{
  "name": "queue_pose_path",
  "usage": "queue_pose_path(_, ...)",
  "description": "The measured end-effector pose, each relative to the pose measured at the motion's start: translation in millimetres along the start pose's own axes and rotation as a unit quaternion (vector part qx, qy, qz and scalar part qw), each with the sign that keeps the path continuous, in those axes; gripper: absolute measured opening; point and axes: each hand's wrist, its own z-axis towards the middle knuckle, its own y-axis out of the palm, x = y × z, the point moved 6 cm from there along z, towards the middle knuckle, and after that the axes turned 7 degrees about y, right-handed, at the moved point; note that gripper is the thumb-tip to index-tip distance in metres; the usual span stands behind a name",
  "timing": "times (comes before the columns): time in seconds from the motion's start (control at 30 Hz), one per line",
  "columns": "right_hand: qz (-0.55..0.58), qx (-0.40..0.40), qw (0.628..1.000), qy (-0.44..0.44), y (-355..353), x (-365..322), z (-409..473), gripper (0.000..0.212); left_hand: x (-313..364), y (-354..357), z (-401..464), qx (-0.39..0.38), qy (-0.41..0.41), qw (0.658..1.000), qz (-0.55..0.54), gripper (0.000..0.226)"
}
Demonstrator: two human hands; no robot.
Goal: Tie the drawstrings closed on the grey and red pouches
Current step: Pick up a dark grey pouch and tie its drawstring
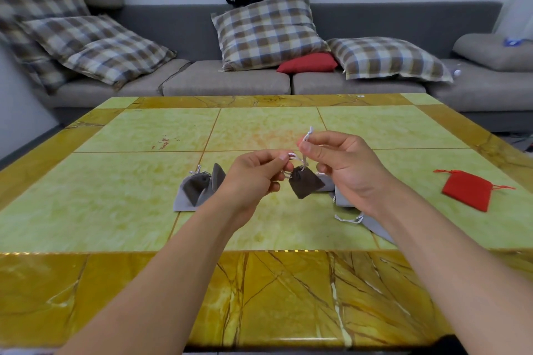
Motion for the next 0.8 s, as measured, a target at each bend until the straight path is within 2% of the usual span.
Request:
queue_pose_path(0.17,-0.036,-0.032,0.999,0.012,6.7,4.8,-2.0,0.026,2.7,9.5,-6.2,-0.047,0.005,0.999,0.006,0.016)
queue_pose_path(0.37,-0.028,0.009,0.999,0.035,7.9,12.0,-1.7,0.034,4.5,13.9,-7.4,-0.067,0.009,0.998,0.002,0.01)
queue_pose_path(0.43,-0.027,0.002,0.999,0.039,9.9,11.8,-2.3,0.033,3.8,11.9,-8.2,-0.053,0.023,0.998,0.033,0.011)
queue_pose_path(0.6,-0.025,-0.037,0.997,0.058,5.9,11.7,-1.8,0.013,5.5,1.7,-4.2,0.014,0.047,0.996,0.07,0.023)
queue_pose_path(0.8,-0.008,-0.053,0.995,0.085,1.1,10.5,-3.6,0.02,3.8,-2.6,-0.8,0.044,0.066,0.995,0.056,0.025)
